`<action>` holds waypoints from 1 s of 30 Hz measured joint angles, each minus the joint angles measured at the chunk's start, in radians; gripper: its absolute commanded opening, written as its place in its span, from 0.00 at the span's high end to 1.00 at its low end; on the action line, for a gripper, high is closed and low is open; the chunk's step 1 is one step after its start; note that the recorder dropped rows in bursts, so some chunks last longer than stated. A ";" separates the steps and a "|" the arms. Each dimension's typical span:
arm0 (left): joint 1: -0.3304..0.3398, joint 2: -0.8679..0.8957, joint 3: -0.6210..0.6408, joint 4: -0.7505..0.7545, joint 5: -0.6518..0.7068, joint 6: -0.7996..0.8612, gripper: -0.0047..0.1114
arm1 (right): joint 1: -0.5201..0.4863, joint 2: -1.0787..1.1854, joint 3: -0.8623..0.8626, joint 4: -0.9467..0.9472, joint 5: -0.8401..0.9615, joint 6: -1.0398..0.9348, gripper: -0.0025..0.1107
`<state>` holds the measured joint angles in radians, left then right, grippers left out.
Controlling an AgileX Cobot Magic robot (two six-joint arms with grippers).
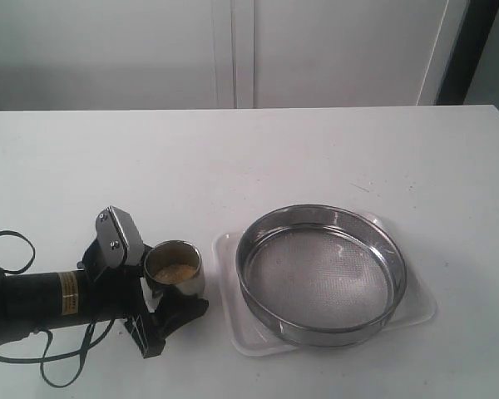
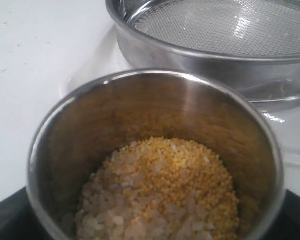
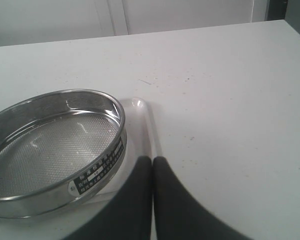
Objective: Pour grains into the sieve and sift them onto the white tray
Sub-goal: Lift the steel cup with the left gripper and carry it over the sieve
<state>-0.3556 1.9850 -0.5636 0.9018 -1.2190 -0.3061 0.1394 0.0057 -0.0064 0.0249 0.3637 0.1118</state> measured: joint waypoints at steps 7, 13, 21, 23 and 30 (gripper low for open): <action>0.000 -0.080 0.000 -0.043 0.019 -0.089 0.96 | 0.000 0.000 0.000 0.000 0.000 0.000 0.98; 0.000 -0.201 0.002 -0.044 0.064 -0.183 0.96 | 0.000 0.000 0.000 0.000 0.000 0.000 0.98; 0.000 -0.325 -0.025 -0.003 0.160 -0.333 0.96 | 0.000 0.000 0.000 0.000 0.000 0.000 0.98; 0.000 -0.349 -0.044 0.022 0.205 -0.380 0.96 | 0.000 0.000 0.000 0.000 0.000 0.000 0.98; -0.002 -0.419 -0.164 0.184 0.416 -0.605 0.96 | 0.000 0.000 0.000 0.000 0.000 0.000 0.98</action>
<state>-0.3579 1.5655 -0.7280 1.0862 -0.8029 -0.9108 0.1394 0.0057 -0.0064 0.0249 0.3637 0.1118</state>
